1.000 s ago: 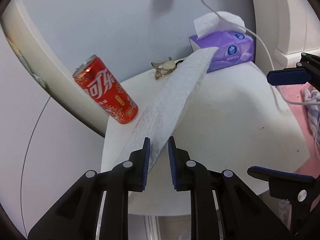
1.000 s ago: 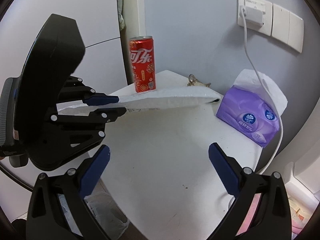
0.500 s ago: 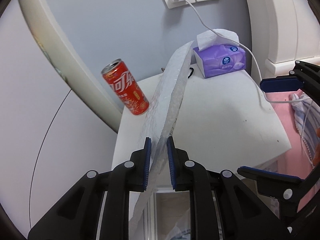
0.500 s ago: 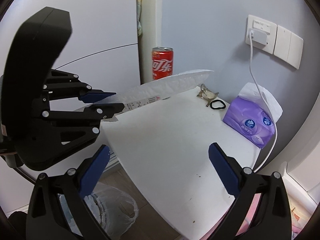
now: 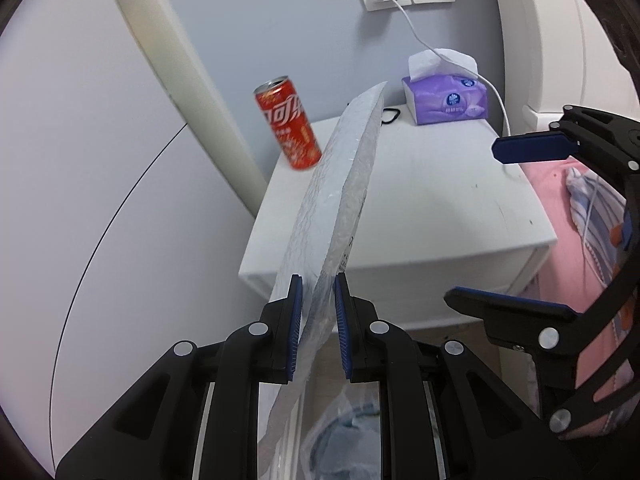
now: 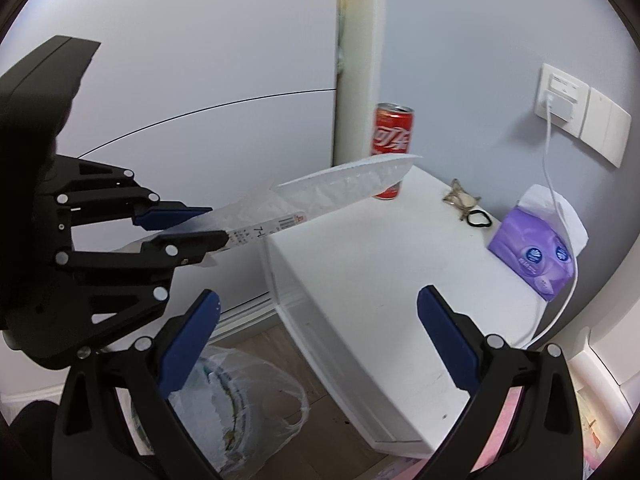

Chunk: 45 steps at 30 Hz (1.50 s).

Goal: Collect trash
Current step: 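Lift the bubble-wrap envelope off the nightstand with the left gripper, then carry the envelope down over the wastebasket with the left gripper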

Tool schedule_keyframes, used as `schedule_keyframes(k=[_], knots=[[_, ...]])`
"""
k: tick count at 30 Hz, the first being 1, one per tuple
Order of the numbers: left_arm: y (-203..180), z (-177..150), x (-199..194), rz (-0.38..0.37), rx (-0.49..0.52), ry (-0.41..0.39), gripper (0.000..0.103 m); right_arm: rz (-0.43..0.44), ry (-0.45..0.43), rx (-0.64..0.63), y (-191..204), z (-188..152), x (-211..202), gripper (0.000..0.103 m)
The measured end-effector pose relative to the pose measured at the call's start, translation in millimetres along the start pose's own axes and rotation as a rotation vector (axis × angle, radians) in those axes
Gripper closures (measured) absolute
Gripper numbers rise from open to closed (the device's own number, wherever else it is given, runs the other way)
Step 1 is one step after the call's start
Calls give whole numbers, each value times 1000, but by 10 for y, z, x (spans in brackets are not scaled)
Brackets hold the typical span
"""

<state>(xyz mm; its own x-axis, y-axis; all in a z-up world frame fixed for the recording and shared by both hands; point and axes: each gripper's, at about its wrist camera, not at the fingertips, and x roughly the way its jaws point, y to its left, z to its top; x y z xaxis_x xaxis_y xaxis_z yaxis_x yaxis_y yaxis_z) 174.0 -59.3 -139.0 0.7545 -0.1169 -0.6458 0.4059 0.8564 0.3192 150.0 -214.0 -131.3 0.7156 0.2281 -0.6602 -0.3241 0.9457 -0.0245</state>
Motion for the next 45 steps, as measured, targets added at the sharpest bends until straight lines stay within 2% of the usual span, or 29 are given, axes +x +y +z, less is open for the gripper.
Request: schedule_keyframes(k=[10,15,19,25,34,45], knots=[[-8,-445,-296,14,-72,18,88,45,41,-88,475,-237,-53,7],[-12,-678,-368,13,-95,35,88,74,77,-116,670,-373,-10,7],[36,-908,-396,16,-115,54,88,112,74,-132,794,-493,34,7],[70,-1180,-351,11,-141,86,88,126,96,-170,951,-639,122,7],[-75,-1733,-161,-30,-171,169,88,139,139,-229,1089,-789,264,7],[-135,-2179,150,-65,-213,250,88,254,184,-346,1430,-1075,673,7]])
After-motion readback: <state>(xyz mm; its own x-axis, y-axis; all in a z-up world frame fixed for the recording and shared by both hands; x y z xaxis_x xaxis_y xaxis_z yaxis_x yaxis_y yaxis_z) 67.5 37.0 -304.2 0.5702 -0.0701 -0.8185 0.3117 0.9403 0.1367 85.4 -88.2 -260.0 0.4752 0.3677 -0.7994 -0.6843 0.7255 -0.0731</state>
